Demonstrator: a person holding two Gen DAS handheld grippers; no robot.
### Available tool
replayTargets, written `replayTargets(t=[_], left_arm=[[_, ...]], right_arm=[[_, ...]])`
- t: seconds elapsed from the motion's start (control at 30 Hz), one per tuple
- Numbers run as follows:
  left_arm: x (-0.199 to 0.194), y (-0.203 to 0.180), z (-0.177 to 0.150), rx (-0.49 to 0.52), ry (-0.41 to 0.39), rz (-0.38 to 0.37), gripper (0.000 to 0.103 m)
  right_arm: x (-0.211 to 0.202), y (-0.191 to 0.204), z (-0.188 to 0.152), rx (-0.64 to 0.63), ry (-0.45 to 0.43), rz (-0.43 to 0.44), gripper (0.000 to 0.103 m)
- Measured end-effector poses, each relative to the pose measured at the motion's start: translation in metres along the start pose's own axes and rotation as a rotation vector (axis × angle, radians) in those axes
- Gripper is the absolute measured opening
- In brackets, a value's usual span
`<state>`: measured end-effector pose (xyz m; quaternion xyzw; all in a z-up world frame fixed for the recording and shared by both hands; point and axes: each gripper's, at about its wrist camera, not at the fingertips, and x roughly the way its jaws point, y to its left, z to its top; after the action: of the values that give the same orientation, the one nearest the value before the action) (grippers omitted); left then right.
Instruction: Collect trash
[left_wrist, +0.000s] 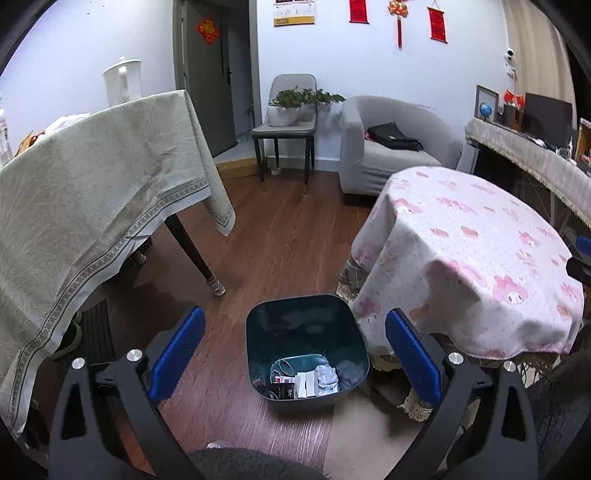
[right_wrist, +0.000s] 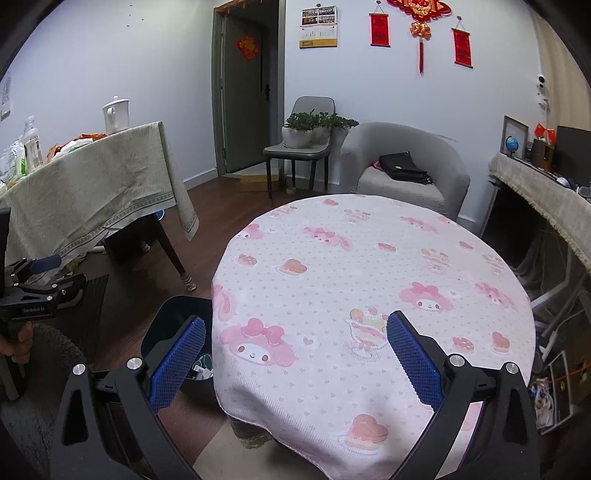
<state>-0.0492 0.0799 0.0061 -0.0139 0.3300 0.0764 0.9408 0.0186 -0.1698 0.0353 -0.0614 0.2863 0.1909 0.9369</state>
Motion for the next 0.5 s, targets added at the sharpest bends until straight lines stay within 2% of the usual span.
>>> replayTargets(t=[0.5], left_arm=[[0.0051,-0.0024,-0.0021,-0.008,0.027,-0.008,0.1]], right_arm=[[0.0026,-0.0034,0.0002,0.019,0.013,0.01,0.1]])
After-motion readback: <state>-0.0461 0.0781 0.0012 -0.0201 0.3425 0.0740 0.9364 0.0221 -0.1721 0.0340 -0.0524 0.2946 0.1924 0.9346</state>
